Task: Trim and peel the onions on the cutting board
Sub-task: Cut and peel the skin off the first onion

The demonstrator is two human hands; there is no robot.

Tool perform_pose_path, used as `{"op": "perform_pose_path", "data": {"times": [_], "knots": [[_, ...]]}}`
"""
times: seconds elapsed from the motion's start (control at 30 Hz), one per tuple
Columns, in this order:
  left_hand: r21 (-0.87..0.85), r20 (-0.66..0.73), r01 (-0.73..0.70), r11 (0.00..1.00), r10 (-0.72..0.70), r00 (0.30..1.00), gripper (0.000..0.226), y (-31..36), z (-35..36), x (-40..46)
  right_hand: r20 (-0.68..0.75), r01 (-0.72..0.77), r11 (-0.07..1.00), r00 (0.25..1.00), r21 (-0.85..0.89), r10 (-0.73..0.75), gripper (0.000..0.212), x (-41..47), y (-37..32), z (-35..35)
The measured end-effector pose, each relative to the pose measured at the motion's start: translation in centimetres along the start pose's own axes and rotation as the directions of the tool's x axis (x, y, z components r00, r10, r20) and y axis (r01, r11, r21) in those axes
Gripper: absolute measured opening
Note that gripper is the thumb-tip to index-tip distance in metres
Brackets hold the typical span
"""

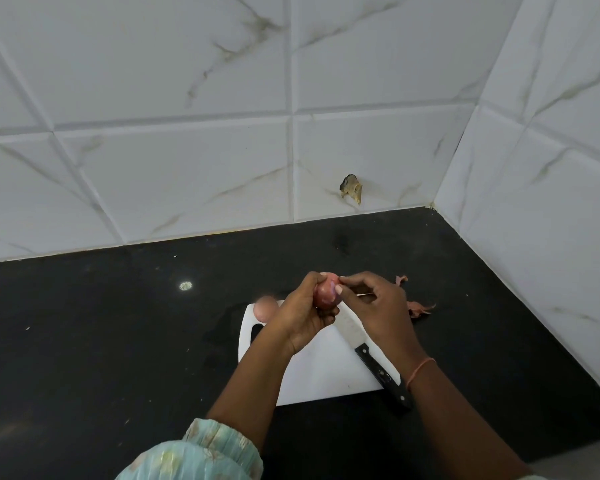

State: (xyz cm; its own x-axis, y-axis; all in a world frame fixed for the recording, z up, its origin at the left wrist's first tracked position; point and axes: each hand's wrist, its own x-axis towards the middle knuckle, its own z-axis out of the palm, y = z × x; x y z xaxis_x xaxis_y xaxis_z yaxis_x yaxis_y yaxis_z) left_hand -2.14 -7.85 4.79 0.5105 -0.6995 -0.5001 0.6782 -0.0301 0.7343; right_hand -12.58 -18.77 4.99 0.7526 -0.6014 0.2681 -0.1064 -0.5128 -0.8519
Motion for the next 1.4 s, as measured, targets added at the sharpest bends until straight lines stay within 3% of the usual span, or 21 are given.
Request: {"op": "perform_pose_path", "data": {"times": [0.47,0.63,0.7,0.77,0.83,0.93,1.07,1.17,1.23,1.3,1.4], "knots": [[-0.017,0.002,0.056,0.998,-0.056,0.998,0.045,-0.9,-1.0,0.6,-0.079,0.005,0.996,0.997,-0.088,-0.012,0.006,-0.3,1.0,0.9],[-0.066,-0.054,0.050,0.997,-0.054,0.997,0.043,-1.9,-1.4,1.1,0.052,-0.217,0.954,0.971,-0.205,0.232,0.015,-1.1,2.8,0.6],[-0.074,-0.057,0.041,0.996,-0.045,0.997,0.041,-2.6,-1.8,1.2,0.199,-0.305,0.874,0.895,-0.377,0.398,0.025,-2.0,3.9,0.1],[-0.082,-0.063,0.031,0.996,-0.036,0.997,0.037,-3.5,-2.1,1.4,0.266,-0.259,0.734,0.815,-0.628,0.515,0.040,-3.2,4.7,-0.3],[-0.088,-0.083,0.020,0.996,-0.028,0.996,0.036,-4.5,-2.4,1.8,0.235,-0.219,0.689,0.834,-0.691,0.500,0.043,-4.2,5.2,-0.4],[-0.101,-0.127,-0.010,0.995,-0.003,0.992,0.037,-6.0,-2.2,2.4,0.183,-0.265,0.753,0.872,-0.603,0.454,0.028,-4.9,5.4,-0.3],[-0.134,-0.166,-0.075,0.988,0.052,0.985,0.036,-7.1,-2.2,2.9,0.219,-0.212,0.775,0.886,-0.596,0.410,0.020,-5.1,5.4,-0.8],[-0.125,-0.201,-0.097,0.987,0.071,0.977,0.043,-7.6,-2.6,3.3,0.161,-0.444,0.849,0.851,-0.286,0.500,0.015,-5.4,5.1,-0.8],[-0.092,-0.219,-0.128,0.988,0.105,0.970,0.047,-8.0,-2.6,3.5,0.132,-0.591,0.806,0.798,-0.015,0.588,0.015,-5.9,4.7,-0.5],[-0.078,-0.222,-0.154,0.985,0.133,0.966,0.048,-8.4,-2.7,3.7,0.123,-0.592,0.800,0.805,0.095,0.580,0.011,-6.3,4.1,-0.3],[-0.077,-0.207,-0.177,0.981,0.158,0.966,0.046,-8.6,-2.9,3.8,0.170,-0.559,0.823,0.825,0.106,0.539,0.011,-6.7,3.2,-0.1]]}}
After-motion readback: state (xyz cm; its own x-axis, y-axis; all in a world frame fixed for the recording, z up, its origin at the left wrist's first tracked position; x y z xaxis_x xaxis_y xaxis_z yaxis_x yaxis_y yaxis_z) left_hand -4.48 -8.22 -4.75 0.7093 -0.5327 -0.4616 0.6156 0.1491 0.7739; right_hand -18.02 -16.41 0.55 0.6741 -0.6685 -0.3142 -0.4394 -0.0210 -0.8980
